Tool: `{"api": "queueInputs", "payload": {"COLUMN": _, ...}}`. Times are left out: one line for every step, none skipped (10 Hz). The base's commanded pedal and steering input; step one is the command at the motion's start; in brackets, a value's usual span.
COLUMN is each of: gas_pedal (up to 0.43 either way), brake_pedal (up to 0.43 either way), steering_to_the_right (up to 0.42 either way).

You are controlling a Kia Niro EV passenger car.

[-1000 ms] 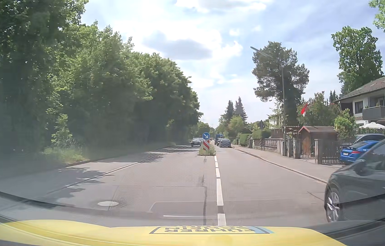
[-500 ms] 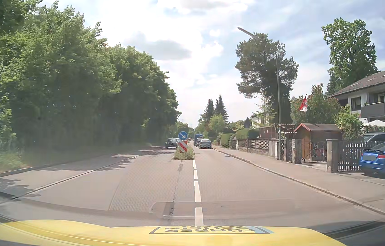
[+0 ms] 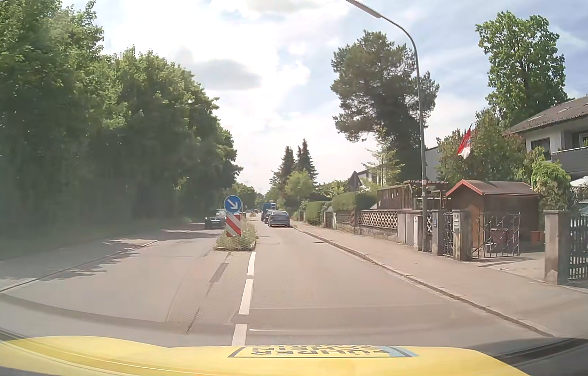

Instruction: Follow the waypoints while adhering to traffic rules and regulations

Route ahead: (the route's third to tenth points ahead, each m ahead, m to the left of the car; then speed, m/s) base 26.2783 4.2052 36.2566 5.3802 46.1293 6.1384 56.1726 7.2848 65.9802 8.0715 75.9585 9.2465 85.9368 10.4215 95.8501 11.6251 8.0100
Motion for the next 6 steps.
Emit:
{"api": "queueInputs", "payload": {"gas_pedal": 0.0, "brake_pedal": 0.0, "steering_to_the_right": 0.034}}
{"api": "queueInputs", "payload": {"gas_pedal": 0.0, "brake_pedal": 0.0, "steering_to_the_right": 0.016}}
{"api": "queueInputs", "payload": {"gas_pedal": 0.0, "brake_pedal": 0.0, "steering_to_the_right": 0.006}}
{"api": "queueInputs", "payload": {"gas_pedal": 0.0, "brake_pedal": 0.0, "steering_to_the_right": -0.003}}
{"api": "queueInputs", "payload": {"gas_pedal": 0.0, "brake_pedal": 0.0, "steering_to_the_right": -0.007}}
{"api": "queueInputs", "payload": {"gas_pedal": 0.0, "brake_pedal": 0.0, "steering_to_the_right": -0.009}}
